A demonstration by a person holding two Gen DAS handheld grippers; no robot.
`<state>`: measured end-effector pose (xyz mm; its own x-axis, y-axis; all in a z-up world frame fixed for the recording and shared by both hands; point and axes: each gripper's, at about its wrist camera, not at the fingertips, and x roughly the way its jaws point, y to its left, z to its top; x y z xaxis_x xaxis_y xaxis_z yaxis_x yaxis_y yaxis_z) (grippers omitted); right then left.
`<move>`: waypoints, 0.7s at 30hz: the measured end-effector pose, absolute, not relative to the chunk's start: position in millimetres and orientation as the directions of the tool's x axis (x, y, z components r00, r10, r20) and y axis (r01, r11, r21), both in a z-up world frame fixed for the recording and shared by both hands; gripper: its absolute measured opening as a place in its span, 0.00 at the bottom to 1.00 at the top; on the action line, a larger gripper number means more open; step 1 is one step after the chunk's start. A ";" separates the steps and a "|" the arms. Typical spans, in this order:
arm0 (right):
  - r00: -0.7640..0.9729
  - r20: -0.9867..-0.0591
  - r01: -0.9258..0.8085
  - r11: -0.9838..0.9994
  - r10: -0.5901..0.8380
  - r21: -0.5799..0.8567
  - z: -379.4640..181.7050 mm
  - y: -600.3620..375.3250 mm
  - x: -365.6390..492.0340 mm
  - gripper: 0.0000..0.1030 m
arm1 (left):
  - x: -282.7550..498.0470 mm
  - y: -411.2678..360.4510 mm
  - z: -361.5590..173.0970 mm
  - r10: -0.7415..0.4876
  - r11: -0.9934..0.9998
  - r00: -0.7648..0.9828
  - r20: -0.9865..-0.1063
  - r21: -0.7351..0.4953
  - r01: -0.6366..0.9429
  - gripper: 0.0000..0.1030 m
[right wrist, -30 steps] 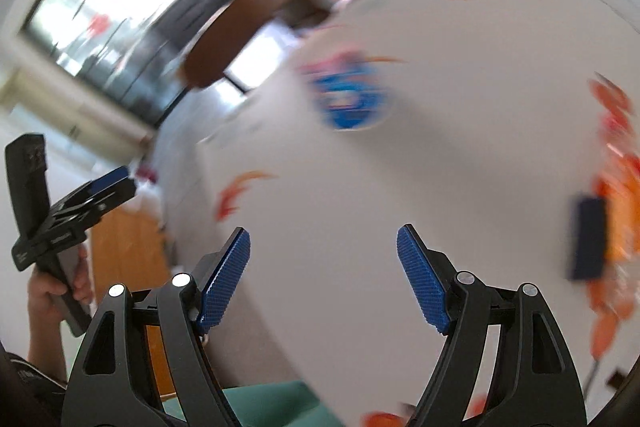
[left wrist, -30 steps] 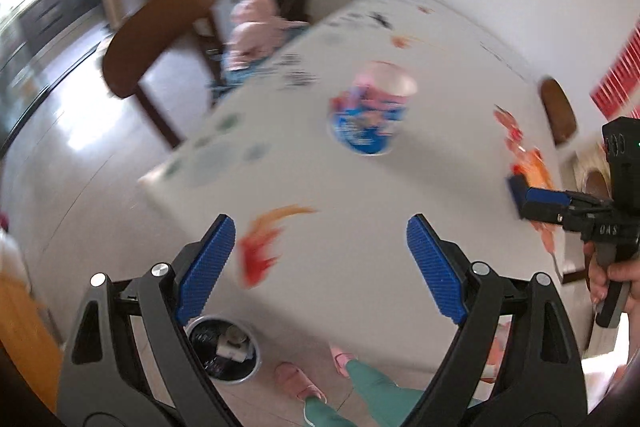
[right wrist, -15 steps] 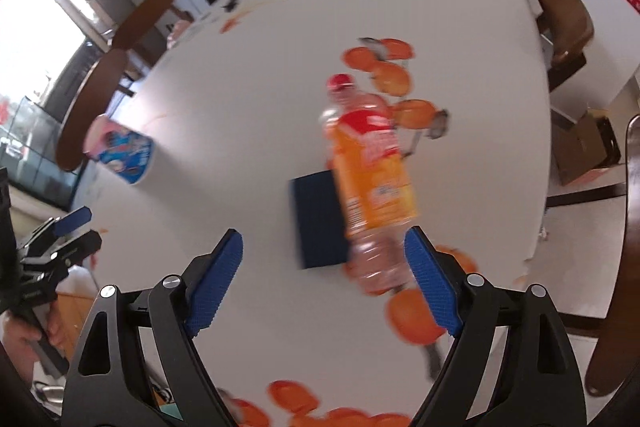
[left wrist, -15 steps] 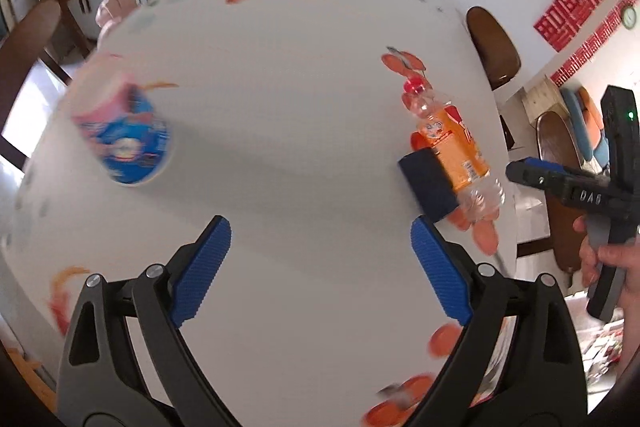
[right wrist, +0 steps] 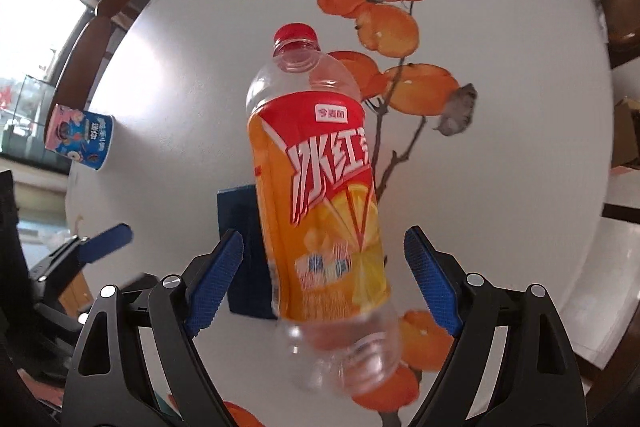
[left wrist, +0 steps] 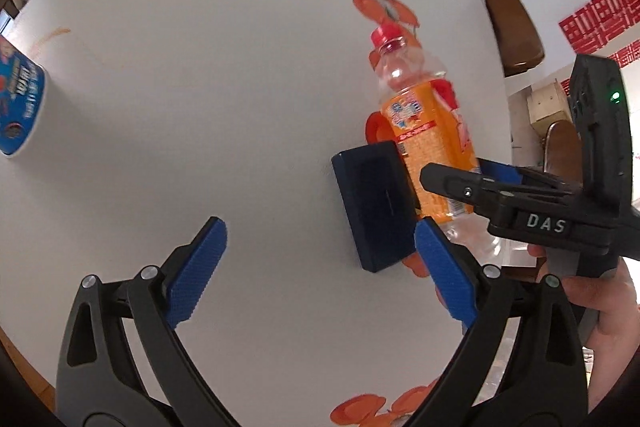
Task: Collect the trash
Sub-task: 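Grasp dark blue case with left tool while right tool grasps orange iced-tea bottle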
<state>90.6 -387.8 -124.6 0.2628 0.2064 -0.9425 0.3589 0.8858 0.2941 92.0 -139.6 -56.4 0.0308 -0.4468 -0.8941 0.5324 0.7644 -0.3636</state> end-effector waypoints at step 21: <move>0.307 -0.903 0.373 0.835 0.300 0.404 -131.3 -436.1 92.1 0.57 | 89.3 -212.4 -89.6 -0.329 0.792 0.068 -0.942 -0.235 0.564 0.93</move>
<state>92.1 -436.1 -131.3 0.3073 0.3000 -0.9031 0.3734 0.8349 0.4044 89.3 -212.4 -89.6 0.0681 -0.3286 -0.9420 0.5638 0.7917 -0.2354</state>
